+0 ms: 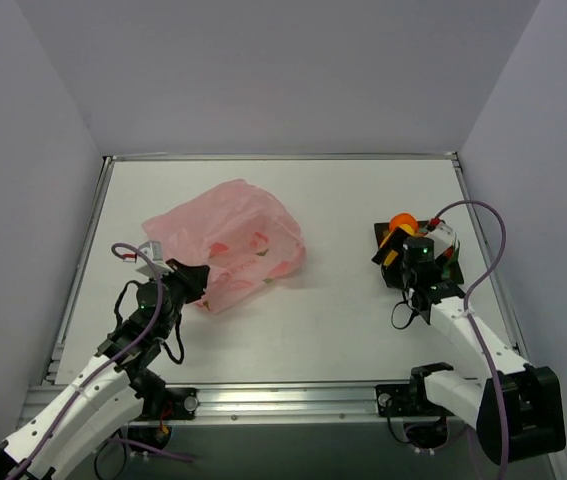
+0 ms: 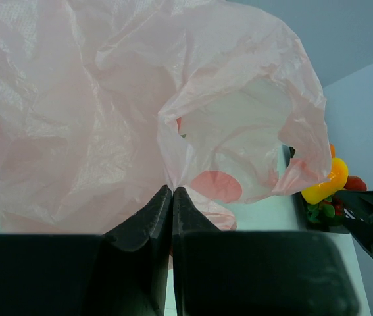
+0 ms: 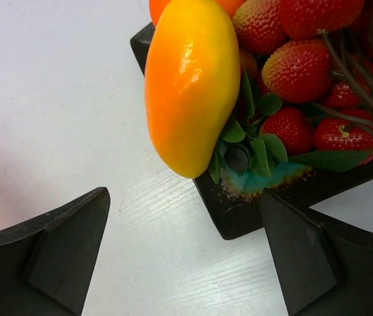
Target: Take the fake fruits out of the plastic bag
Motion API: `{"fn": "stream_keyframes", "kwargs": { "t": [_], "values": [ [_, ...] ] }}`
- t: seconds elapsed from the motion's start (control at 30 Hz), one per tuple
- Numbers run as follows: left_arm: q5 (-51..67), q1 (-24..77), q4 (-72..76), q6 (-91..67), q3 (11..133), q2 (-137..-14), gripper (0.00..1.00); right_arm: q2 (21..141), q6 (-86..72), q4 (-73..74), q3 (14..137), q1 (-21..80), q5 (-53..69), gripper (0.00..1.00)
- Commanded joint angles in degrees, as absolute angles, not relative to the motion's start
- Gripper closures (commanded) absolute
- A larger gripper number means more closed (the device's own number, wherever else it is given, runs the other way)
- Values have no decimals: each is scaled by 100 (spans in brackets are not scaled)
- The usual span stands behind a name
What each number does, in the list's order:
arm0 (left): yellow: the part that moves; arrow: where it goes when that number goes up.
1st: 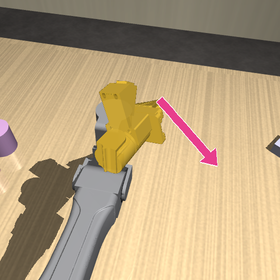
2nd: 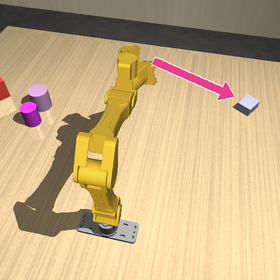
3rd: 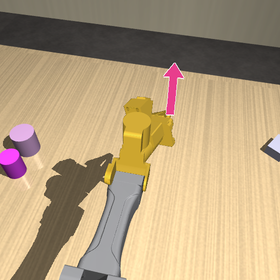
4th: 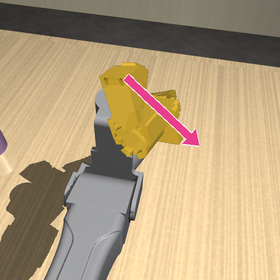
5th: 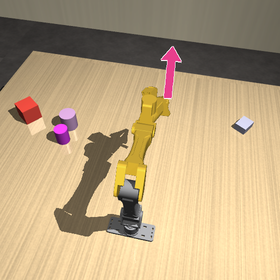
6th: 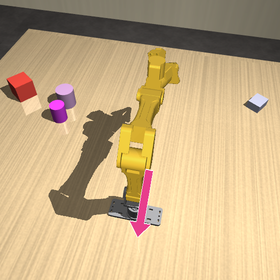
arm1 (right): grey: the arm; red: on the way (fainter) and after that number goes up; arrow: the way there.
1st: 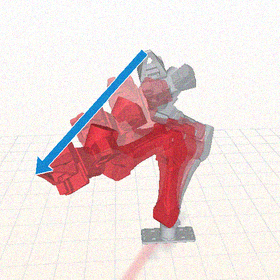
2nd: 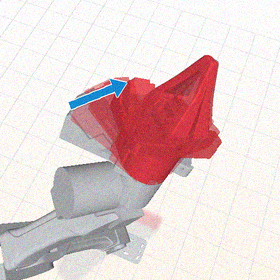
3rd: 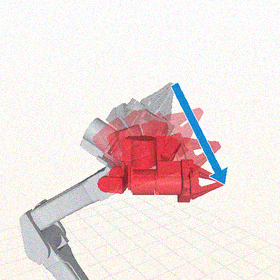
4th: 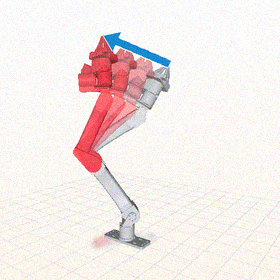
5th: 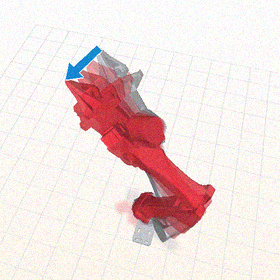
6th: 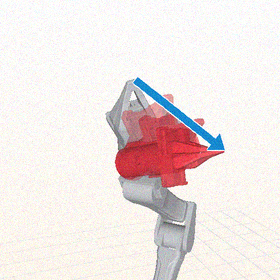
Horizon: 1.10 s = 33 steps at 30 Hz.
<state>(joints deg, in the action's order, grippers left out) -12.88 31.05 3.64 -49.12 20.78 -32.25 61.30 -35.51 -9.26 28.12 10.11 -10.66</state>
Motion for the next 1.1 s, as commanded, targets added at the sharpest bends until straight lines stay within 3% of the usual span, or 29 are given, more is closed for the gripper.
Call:
{"fn": "stream_keyframes", "kwargs": {
  "t": [0.0, 0.2, 0.3, 0.33, 0.43, 0.47, 0.5, 0.57, 0.9, 1.07],
  "values": [
    [-1248, 3067, 492, -4869, 2276, -3313, 98, 5582, -3445, -624, 3076, 1011, -1064, 7],
    [-959, 3050, 554, -4465, 2969, -4200, 97, 4660, -3331, -580, 3278, 1046, -879, 0],
    [-730, 3050, 563, -4351, 3558, -4763, 86, 4360, -3252, -580, 3384, 1090, -783, 0],
    [-616, 3041, 528, -4351, 3794, -4955, 70, 4281, -3139, -580, 3419, 1116, -756, 0],
    [-554, 3032, 327, -4377, 4033, -5063, 43, 3868, -2989, -580, 3445, 1125, -668, 0],
    [-571, 3032, 229, -4325, 4191, -5054, 11, 3650, -2901, -580, 3471, 1142, -651, 0],
    [-597, 3041, 89, -4272, 4297, -5010, 2, 3534, -2874, -589, 3489, 1134, -624, 0],
    [-703, 3032, -499, -4062, 4683, -4940, 6, 3263, -2830, -571, 3524, 1142, -580, 0],
    [-447, 3041, -3233, -2892, 6880, -4431, 6, 2312, -2540, -580, 3945, 1134, -598, 0],
    [-1124, 3032, -3542, -2497, 6926, -3596, 6, 2092, -2452, -501, 4201, 1134, -729, 0]
  ]
}}
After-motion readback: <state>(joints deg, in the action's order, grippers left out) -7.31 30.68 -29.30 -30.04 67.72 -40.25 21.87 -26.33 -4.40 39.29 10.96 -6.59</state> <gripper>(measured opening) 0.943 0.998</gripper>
